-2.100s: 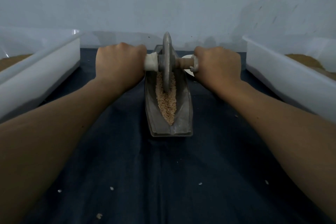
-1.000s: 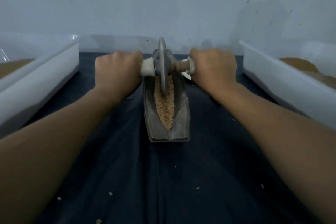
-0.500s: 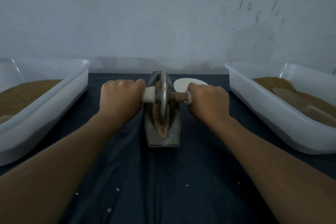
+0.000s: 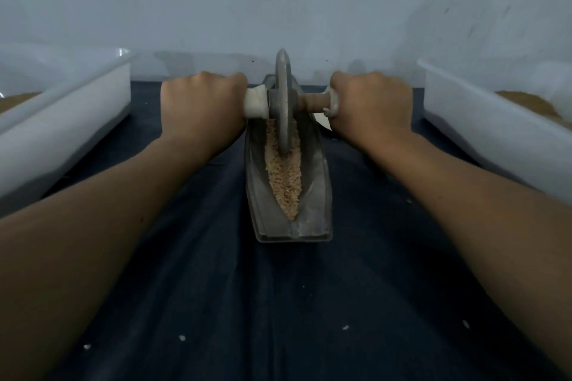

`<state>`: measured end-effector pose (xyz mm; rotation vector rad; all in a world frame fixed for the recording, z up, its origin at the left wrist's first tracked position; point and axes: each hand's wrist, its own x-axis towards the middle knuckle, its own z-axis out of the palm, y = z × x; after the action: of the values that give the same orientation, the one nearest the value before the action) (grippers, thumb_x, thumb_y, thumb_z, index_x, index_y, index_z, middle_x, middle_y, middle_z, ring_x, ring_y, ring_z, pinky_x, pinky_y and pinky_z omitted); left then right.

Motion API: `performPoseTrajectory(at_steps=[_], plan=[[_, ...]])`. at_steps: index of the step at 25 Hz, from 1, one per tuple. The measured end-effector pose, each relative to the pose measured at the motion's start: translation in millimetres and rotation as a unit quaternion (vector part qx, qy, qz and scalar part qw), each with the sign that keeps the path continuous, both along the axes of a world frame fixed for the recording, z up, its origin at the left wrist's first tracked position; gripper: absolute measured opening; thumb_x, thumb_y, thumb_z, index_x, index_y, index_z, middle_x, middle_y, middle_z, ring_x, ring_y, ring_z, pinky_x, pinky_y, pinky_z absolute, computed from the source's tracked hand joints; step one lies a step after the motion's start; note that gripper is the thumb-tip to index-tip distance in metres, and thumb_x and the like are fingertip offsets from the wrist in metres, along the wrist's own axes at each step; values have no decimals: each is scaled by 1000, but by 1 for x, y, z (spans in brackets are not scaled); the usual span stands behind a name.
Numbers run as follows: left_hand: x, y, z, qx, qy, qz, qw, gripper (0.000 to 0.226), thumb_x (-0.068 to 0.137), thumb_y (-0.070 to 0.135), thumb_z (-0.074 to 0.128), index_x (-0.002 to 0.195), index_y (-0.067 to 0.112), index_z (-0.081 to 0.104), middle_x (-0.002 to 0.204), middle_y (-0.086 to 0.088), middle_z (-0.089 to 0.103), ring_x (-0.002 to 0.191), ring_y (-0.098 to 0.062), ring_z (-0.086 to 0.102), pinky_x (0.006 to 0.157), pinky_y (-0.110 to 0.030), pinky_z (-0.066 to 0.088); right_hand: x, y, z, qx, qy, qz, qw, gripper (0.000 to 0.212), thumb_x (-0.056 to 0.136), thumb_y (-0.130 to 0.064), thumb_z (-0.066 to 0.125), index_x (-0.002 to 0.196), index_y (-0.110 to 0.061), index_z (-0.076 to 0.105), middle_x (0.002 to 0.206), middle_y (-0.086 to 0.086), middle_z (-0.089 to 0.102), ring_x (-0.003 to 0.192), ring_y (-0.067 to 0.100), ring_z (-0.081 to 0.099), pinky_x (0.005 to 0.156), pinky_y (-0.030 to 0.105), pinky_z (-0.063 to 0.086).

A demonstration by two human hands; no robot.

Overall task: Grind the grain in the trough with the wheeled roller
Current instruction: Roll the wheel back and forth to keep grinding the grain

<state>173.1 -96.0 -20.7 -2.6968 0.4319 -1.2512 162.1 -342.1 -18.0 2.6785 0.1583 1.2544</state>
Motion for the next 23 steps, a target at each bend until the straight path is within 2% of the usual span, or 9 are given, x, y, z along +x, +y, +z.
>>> performPoseTrajectory(at_steps=[5, 7, 10, 14, 16, 20, 23], plan=[[-25, 1, -2, -15, 28, 11, 999, 30, 75, 21, 69, 68, 19, 40, 53, 1, 40, 43, -19, 33, 48, -21, 15, -25, 7, 5, -14, 13, 0, 1000, 18, 72, -34, 73, 76, -19, 63, 60, 6, 61, 50, 29, 53, 51, 29, 26], [-43, 3, -2, -13, 43, 11, 999, 34, 73, 21, 71, 67, 20, 38, 52, 3, 42, 42, -18, 32, 48, -20, 13, -42, 11, 7, -24, 26, -3, 999, 22, 67, -31, 78, 73, -21, 59, 59, 2, 60, 50, 29, 56, 55, 31, 26], [-71, 6, 5, -15, 58, 7, 998, 39, 63, 15, 75, 64, 20, 37, 49, 3, 43, 42, -18, 23, 50, -20, 6, -71, 14, 10, -18, 49, -9, 999, 26, 59, -24, 81, 68, -23, 56, 54, -1, 54, 45, 26, 45, 55, 30, 26], [-90, 10, 8, -16, 61, -4, 998, 47, 56, 15, 77, 64, 21, 32, 48, 4, 40, 43, -16, 19, 52, -20, 2, -92, 17, 12, -16, 57, -1, 998, 25, 62, -20, 79, 67, -21, 54, 54, -2, 54, 44, 26, 41, 54, 30, 26], [-88, 11, 5, -25, 54, -6, 998, 48, 56, 15, 77, 64, 22, 30, 47, 6, 37, 42, -16, 18, 52, -20, 3, -92, 18, 14, -15, 44, 2, 999, 24, 62, -19, 77, 66, -21, 54, 53, -2, 53, 45, 25, 35, 55, 30, 25], [-69, 11, -2, -21, 43, 3, 999, 42, 62, 16, 74, 63, 21, 32, 48, 5, 37, 39, -18, 25, 50, -19, 9, -72, 15, 12, -34, 29, 1, 999, 26, 59, -21, 78, 66, -23, 53, 53, -2, 53, 45, 26, 48, 56, 30, 24], [-50, 9, -4, -22, 22, 2, 1000, 37, 66, 13, 70, 62, 19, 34, 48, 3, 39, 38, -19, 30, 48, -20, 14, -54, 12, 9, -31, 25, -1, 999, 33, 62, -27, 80, 67, -26, 47, 55, -4, 54, 46, 23, 39, 55, 29, 21]])
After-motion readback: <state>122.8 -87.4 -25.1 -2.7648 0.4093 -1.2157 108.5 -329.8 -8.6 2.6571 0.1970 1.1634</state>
